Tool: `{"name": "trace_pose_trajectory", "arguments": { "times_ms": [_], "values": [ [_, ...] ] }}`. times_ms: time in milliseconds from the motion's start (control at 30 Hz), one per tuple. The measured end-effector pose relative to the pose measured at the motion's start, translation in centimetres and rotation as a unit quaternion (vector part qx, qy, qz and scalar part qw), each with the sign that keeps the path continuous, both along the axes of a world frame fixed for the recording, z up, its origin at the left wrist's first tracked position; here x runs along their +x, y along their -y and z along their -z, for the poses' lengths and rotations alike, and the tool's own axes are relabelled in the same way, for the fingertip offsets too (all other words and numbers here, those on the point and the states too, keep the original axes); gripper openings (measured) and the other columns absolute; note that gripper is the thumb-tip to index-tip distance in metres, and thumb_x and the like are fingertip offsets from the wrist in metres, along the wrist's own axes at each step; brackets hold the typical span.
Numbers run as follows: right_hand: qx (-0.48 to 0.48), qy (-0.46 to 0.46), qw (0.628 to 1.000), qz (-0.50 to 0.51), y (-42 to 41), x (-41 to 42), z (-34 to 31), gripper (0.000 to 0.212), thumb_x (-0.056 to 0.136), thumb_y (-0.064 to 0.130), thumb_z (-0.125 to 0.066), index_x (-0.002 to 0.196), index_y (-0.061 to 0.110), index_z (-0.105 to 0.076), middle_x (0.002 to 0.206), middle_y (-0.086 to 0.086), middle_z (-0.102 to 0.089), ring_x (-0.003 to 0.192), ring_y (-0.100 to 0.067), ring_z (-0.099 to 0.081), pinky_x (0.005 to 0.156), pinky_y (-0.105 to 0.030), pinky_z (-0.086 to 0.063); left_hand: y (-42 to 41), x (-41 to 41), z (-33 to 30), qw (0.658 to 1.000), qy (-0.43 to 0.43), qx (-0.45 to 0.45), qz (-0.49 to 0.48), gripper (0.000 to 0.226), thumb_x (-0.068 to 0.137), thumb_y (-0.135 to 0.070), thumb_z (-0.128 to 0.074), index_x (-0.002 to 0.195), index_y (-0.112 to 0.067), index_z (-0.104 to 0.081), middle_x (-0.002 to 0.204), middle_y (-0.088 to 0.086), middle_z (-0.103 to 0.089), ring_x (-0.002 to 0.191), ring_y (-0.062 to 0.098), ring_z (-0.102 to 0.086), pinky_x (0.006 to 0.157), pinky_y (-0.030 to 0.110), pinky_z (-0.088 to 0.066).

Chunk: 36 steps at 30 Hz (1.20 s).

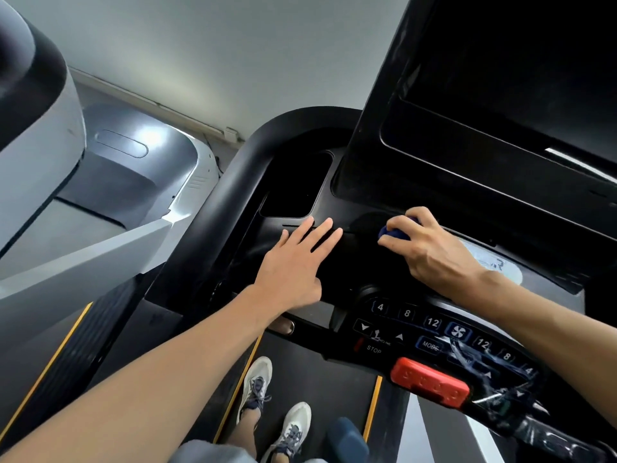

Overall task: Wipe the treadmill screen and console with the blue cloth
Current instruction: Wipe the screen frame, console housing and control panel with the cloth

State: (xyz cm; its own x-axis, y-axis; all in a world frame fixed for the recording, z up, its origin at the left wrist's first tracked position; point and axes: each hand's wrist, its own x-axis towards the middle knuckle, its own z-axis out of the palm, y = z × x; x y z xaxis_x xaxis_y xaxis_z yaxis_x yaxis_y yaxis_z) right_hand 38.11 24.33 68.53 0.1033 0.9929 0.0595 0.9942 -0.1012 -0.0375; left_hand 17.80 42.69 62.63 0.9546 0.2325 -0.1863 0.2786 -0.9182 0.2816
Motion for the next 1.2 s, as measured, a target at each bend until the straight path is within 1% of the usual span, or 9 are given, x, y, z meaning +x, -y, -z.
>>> {"name": "trace_pose_trajectory", "arguments": {
  "times_ms": [100,200,333,500,600,767,933,1100,1200],
  "values": [
    [-0.015,-0.016,0.999,0.04,3.9,1.4,-1.2,0.036,0.077,-0.004,-0.079,0.104,0.02,-0.076,0.112,-0.006,-0.063,0.099,-0.035,-0.053,0.075,-0.028,-0.047,-0.1,0.0,-0.6,1.0,-0.014,-0.016,0.002,0.097,0.084,-0.02,-0.053,0.162,-0.035,0.004,0.17,-0.011,0.007,0.157,0.019,0.01,0.127,0.048,-0.01],
    [0.036,-0.081,0.978,0.188,6.1,1.1,-2.2,0.032,0.081,0.001,-0.079,0.104,0.023,-0.079,0.111,-0.001,-0.064,0.099,-0.03,-0.05,0.074,-0.045,-0.055,-0.1,0.2,-1.4,0.999,-0.029,-0.039,0.005,0.094,0.086,-0.019,-0.052,0.162,-0.033,0.001,0.17,-0.011,0.006,0.157,0.019,0.01,0.127,0.05,-0.01],
    [0.189,-0.139,0.888,0.395,8.6,-2.7,-3.8,0.023,0.091,0.007,-0.072,0.112,0.016,-0.076,0.109,0.001,-0.064,0.1,-0.029,-0.057,0.087,-0.035,-0.045,-0.5,0.7,-1.9,0.998,-0.037,-0.059,0.008,0.079,0.096,-0.022,-0.05,0.163,-0.028,-0.009,0.171,-0.005,-0.002,0.157,0.022,0.004,0.125,0.054,-0.018],
    [0.322,-0.13,0.788,0.508,12.9,-12.6,-2.9,0.026,0.084,0.002,-0.077,0.105,0.013,-0.068,0.103,0.002,-0.065,0.096,-0.022,-0.058,0.088,-0.033,-0.04,2.7,-1.5,-3.0,0.988,0.105,-0.113,0.024,0.067,0.1,-0.028,-0.056,0.16,-0.019,-0.027,0.169,-0.006,-0.016,0.157,0.011,-0.002,0.126,0.036,-0.022],
    [0.331,-0.131,0.787,0.503,11.9,-18.3,0.8,0.038,0.079,-0.002,-0.08,0.112,0.012,-0.071,0.113,-0.001,-0.063,0.104,-0.021,-0.056,0.096,-0.03,-0.04,5.5,-3.0,-3.0,0.983,0.135,-0.077,0.095,0.089,0.089,-0.053,-0.061,0.161,-0.014,-0.025,0.169,-0.004,-0.016,0.157,0.01,-0.004,0.127,0.034,-0.015],
    [0.249,-0.095,0.867,0.421,7.4,-21.1,4.8,0.052,0.08,-0.004,-0.074,0.128,0.013,-0.066,0.128,-0.012,-0.056,0.111,-0.033,-0.047,0.097,-0.041,-0.05,8.6,-2.7,-2.2,0.977,0.092,0.047,0.189,0.125,0.066,-0.073,-0.067,0.159,-0.003,-0.021,0.169,0.011,-0.015,0.157,0.025,-0.011,0.125,0.046,-0.024],
    [0.302,-0.054,0.772,0.556,9.4,-19.8,5.4,0.041,0.087,0.002,-0.074,0.127,0.011,-0.068,0.123,-0.016,-0.057,0.107,-0.032,-0.051,0.093,-0.041,-0.052,9.0,-2.6,-2.5,0.974,0.036,0.09,0.204,0.155,0.052,-0.067,-0.088,0.16,-0.005,0.004,0.17,0.011,0.002,0.157,0.025,0.003,0.128,0.04,-0.008],
    [0.243,-0.043,0.843,0.477,8.6,-18.8,5.2,0.051,0.086,-0.002,-0.074,0.134,0.012,-0.061,0.128,-0.015,-0.052,0.11,-0.035,-0.047,0.082,-0.04,-0.056,9.1,-2.9,-2.8,0.974,0.054,0.098,0.197,0.152,0.052,-0.061,-0.092,0.16,-0.004,-0.004,0.169,0.013,-0.01,0.157,0.027,-0.009,0.126,0.044,-0.021],
    [0.284,-0.028,0.761,0.582,11.0,-16.7,4.9,0.043,0.089,0.004,-0.072,0.13,0.012,-0.064,0.124,-0.017,-0.053,0.106,-0.037,-0.048,0.081,-0.046,-0.055,9.4,-3.0,-3.2,0.973,0.042,0.116,0.197,0.152,0.053,-0.063,-0.091,0.16,-0.004,0.0,0.169,0.014,-0.007,0.157,0.028,-0.006,0.127,0.043,-0.016]
  ]
}}
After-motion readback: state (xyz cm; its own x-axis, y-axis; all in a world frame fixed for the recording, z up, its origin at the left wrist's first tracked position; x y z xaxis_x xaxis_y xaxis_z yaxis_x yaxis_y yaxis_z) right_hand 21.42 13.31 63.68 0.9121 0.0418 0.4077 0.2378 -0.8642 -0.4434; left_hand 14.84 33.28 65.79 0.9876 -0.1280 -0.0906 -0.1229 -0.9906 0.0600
